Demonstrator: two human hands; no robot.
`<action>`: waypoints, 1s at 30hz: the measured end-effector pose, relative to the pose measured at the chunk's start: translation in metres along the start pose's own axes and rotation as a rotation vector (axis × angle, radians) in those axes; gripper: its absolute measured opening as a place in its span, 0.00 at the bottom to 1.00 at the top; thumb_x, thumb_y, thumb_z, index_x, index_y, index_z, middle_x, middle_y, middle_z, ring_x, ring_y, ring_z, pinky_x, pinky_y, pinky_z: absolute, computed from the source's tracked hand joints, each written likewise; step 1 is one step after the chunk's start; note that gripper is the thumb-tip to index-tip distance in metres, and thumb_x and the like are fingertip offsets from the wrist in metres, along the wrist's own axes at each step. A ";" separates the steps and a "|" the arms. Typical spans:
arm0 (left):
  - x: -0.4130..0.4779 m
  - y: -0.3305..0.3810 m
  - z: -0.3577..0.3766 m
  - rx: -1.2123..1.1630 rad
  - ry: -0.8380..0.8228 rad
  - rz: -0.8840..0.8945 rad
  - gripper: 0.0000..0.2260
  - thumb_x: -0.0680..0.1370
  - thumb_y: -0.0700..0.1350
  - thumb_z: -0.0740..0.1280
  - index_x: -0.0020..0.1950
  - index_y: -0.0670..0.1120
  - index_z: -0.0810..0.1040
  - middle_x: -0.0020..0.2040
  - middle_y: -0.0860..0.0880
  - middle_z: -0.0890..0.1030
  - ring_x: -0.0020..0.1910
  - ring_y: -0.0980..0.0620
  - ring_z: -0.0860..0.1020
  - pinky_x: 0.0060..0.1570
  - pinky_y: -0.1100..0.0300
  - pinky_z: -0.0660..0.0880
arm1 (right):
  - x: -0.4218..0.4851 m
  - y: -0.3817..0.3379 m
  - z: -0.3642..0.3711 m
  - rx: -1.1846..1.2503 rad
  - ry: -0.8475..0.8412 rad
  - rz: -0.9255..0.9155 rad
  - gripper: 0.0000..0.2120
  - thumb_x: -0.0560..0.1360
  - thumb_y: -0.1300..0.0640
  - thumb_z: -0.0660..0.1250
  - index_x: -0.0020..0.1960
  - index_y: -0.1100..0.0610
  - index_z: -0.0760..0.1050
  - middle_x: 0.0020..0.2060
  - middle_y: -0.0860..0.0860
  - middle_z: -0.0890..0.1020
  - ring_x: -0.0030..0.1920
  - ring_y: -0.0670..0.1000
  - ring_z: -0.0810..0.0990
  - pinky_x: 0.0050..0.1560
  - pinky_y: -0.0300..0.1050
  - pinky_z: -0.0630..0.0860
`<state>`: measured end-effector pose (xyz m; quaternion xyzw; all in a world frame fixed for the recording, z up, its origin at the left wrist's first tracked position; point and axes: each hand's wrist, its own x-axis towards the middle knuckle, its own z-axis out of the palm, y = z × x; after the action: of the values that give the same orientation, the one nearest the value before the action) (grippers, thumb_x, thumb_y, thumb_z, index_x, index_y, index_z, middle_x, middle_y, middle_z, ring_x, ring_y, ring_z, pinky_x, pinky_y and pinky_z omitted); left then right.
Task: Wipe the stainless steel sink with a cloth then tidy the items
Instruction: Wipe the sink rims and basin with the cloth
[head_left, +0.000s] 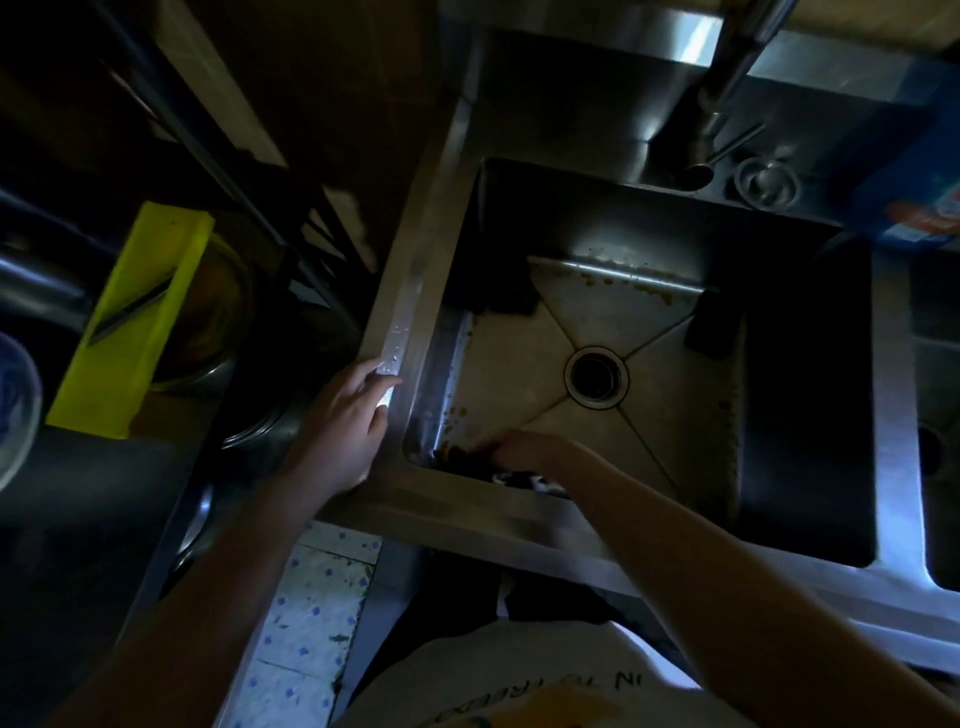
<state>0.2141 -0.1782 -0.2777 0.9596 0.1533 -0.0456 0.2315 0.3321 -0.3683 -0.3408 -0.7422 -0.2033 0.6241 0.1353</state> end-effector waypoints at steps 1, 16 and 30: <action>0.002 -0.002 -0.002 -0.009 -0.004 -0.007 0.16 0.73 0.33 0.66 0.59 0.44 0.77 0.66 0.43 0.72 0.62 0.43 0.73 0.62 0.51 0.69 | 0.004 -0.010 0.001 0.069 0.020 0.010 0.18 0.82 0.53 0.56 0.68 0.58 0.72 0.68 0.55 0.74 0.60 0.51 0.74 0.59 0.41 0.67; 0.045 -0.022 -0.011 0.029 -0.080 0.131 0.18 0.76 0.38 0.64 0.66 0.47 0.73 0.71 0.48 0.67 0.67 0.46 0.67 0.65 0.55 0.65 | 0.057 -0.083 -0.020 1.094 0.369 0.096 0.07 0.80 0.57 0.57 0.45 0.53 0.71 0.41 0.49 0.74 0.39 0.48 0.74 0.46 0.45 0.75; 0.110 -0.012 -0.027 0.102 -0.072 0.280 0.16 0.78 0.39 0.62 0.66 0.43 0.73 0.69 0.43 0.68 0.68 0.44 0.67 0.67 0.50 0.66 | 0.089 -0.077 -0.017 1.171 0.479 0.100 0.16 0.80 0.65 0.57 0.66 0.69 0.70 0.52 0.61 0.76 0.52 0.61 0.79 0.60 0.55 0.73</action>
<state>0.3153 -0.1254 -0.2762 0.9799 0.0071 -0.0549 0.1919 0.3504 -0.2574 -0.3804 -0.6729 0.2426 0.4541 0.5312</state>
